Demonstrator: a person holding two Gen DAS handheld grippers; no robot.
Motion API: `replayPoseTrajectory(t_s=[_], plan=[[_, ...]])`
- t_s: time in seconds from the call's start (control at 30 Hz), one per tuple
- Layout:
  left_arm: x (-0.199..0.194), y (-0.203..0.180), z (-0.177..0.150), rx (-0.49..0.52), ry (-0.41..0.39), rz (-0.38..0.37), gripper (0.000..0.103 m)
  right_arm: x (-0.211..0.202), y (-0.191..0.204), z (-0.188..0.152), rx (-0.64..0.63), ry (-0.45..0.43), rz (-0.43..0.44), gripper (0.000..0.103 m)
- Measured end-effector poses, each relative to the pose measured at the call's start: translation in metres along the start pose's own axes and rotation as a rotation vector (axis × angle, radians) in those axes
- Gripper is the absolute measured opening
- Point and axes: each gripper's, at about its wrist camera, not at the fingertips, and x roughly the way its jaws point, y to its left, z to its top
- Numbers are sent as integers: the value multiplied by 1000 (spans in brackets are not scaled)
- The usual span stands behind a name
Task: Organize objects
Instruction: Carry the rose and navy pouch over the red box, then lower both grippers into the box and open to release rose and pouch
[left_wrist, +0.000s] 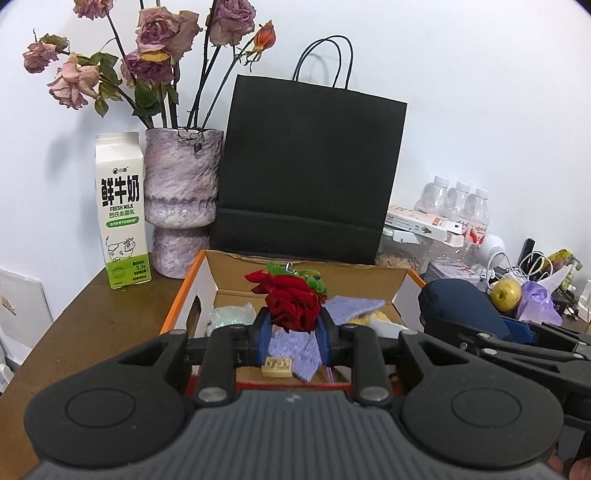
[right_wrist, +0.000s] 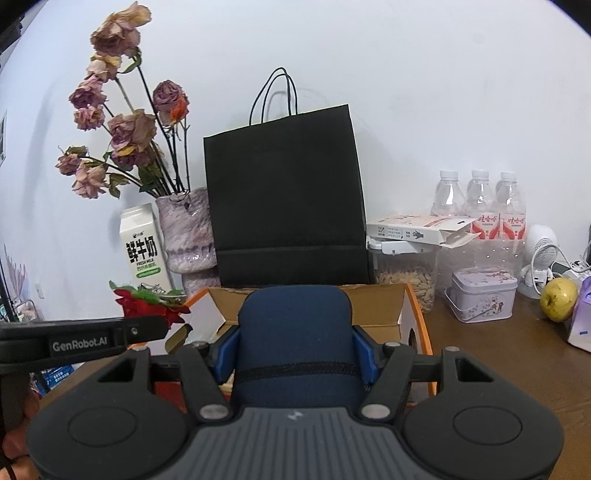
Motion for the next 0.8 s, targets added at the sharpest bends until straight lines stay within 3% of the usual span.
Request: replayPoseTrajectory(t_s=[0.8], plan=[[72, 12, 20, 16, 26, 24, 26, 78, -30, 19, 15, 47, -2, 61]])
